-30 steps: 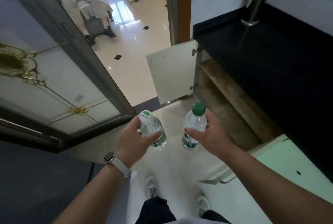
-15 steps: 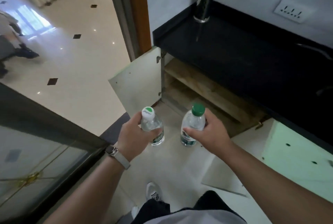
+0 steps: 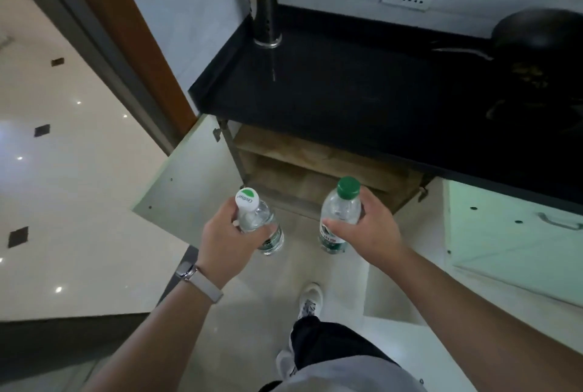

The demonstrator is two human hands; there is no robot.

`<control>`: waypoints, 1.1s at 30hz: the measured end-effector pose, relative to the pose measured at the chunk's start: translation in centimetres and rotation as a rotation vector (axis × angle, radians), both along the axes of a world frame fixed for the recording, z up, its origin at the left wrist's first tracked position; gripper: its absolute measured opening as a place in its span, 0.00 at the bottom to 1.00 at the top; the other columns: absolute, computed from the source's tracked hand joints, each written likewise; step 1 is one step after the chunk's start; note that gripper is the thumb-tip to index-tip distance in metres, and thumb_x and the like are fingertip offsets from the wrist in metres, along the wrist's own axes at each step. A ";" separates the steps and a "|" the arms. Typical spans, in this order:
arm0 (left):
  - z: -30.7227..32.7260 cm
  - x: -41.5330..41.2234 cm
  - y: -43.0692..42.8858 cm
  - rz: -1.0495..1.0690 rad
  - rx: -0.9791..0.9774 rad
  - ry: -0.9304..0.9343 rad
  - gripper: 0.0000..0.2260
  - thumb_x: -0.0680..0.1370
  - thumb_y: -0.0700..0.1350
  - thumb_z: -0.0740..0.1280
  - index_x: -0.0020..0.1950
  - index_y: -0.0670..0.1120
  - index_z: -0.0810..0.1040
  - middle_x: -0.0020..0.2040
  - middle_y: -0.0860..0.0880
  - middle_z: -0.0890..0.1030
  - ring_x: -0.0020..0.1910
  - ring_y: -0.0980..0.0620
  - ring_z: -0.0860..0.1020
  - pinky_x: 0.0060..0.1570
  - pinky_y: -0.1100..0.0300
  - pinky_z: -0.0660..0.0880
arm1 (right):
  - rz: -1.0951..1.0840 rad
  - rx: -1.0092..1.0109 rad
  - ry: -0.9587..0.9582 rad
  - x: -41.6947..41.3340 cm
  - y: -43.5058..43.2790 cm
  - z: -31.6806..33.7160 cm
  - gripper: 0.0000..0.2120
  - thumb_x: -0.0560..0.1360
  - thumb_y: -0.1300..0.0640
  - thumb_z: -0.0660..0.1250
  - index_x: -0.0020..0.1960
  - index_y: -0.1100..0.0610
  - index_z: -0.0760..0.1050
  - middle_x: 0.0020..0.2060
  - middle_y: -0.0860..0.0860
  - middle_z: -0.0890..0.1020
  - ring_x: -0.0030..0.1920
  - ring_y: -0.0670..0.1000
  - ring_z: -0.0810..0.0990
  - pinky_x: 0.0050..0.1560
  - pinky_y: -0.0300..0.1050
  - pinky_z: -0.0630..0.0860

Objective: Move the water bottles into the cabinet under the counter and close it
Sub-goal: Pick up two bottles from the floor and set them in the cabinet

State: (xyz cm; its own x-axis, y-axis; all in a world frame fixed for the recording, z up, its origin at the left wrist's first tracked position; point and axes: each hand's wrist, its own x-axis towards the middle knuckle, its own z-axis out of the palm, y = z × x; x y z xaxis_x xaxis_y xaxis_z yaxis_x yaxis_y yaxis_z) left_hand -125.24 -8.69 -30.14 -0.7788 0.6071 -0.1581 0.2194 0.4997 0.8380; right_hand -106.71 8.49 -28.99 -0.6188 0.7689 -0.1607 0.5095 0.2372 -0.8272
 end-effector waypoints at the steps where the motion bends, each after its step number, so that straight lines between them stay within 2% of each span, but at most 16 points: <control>1: 0.0 -0.4 0.7 -0.017 -0.010 0.003 0.23 0.67 0.50 0.82 0.58 0.52 0.79 0.48 0.55 0.84 0.47 0.54 0.83 0.48 0.55 0.81 | -0.016 -0.011 0.007 -0.3 0.6 -0.5 0.19 0.65 0.44 0.78 0.49 0.38 0.71 0.46 0.40 0.80 0.46 0.40 0.79 0.47 0.43 0.75; 4: 0.2 -1.6 2.5 -0.044 -0.022 0.027 0.21 0.67 0.50 0.82 0.55 0.55 0.79 0.47 0.56 0.85 0.45 0.57 0.83 0.46 0.56 0.81 | -0.054 -0.058 0.010 -1.5 2.0 -1.3 0.21 0.65 0.44 0.78 0.52 0.40 0.72 0.46 0.41 0.80 0.46 0.41 0.79 0.46 0.44 0.76; 6: 0.0 -2.8 3.7 -0.067 -0.042 0.035 0.20 0.66 0.51 0.82 0.54 0.56 0.79 0.45 0.57 0.85 0.45 0.58 0.83 0.46 0.55 0.82 | -0.063 -0.095 0.009 -2.6 3.0 -1.9 0.20 0.65 0.44 0.78 0.52 0.39 0.71 0.46 0.40 0.79 0.46 0.40 0.78 0.44 0.40 0.75; 9: -0.6 -4.4 5.2 -0.096 -0.086 0.037 0.22 0.65 0.52 0.82 0.55 0.55 0.79 0.46 0.57 0.85 0.44 0.59 0.83 0.46 0.55 0.83 | -0.048 -0.103 0.012 -4.2 4.2 -2.5 0.20 0.67 0.45 0.78 0.52 0.39 0.70 0.46 0.39 0.78 0.45 0.37 0.77 0.41 0.33 0.70; 13: -1.1 -6.5 7.3 -0.136 -0.117 0.052 0.24 0.65 0.54 0.82 0.57 0.54 0.78 0.47 0.58 0.84 0.45 0.60 0.83 0.46 0.57 0.82 | -0.062 -0.110 0.004 -6.0 5.5 -2.9 0.23 0.67 0.45 0.78 0.55 0.39 0.68 0.48 0.39 0.78 0.47 0.39 0.77 0.43 0.34 0.71; 18: -1.5 -8.7 9.6 -0.201 -0.134 0.019 0.22 0.66 0.53 0.81 0.56 0.55 0.78 0.47 0.57 0.84 0.45 0.58 0.83 0.46 0.55 0.82 | -0.127 -0.152 -0.019 -7.0 6.8 -2.9 0.22 0.67 0.45 0.79 0.50 0.34 0.68 0.48 0.39 0.79 0.46 0.38 0.78 0.43 0.32 0.72; 25: -3.8 -12.9 12.9 -0.364 -0.140 -0.058 0.26 0.62 0.62 0.79 0.56 0.58 0.77 0.47 0.55 0.85 0.46 0.51 0.84 0.46 0.45 0.83 | -0.301 -0.190 -0.054 -8.6 7.0 -3.8 0.24 0.66 0.47 0.79 0.53 0.35 0.68 0.51 0.39 0.78 0.48 0.38 0.78 0.41 0.29 0.71; 27: -4.4 -14.3 13.8 -0.426 -0.149 -0.079 0.25 0.63 0.61 0.80 0.55 0.57 0.77 0.48 0.57 0.85 0.47 0.53 0.84 0.47 0.48 0.83 | -0.375 -0.205 -0.074 -9.2 6.7 -4.1 0.25 0.66 0.48 0.79 0.54 0.35 0.68 0.52 0.39 0.79 0.49 0.40 0.79 0.45 0.34 0.74; 29: -4.6 -15.6 14.7 -0.485 -0.161 -0.100 0.22 0.65 0.55 0.81 0.54 0.56 0.76 0.47 0.58 0.84 0.48 0.56 0.83 0.49 0.53 0.82 | -0.442 -0.201 -0.106 -10.1 6.3 -4.4 0.25 0.67 0.47 0.79 0.57 0.37 0.69 0.52 0.40 0.80 0.49 0.41 0.79 0.48 0.41 0.76; 33: -5.3 -17.6 16.2 -0.579 -0.162 -0.126 0.20 0.67 0.50 0.81 0.55 0.52 0.78 0.45 0.58 0.83 0.43 0.61 0.80 0.41 0.65 0.76 | -0.579 -0.215 -0.110 -11.7 5.7 -4.7 0.26 0.67 0.48 0.79 0.61 0.42 0.72 0.50 0.39 0.80 0.47 0.38 0.79 0.42 0.34 0.72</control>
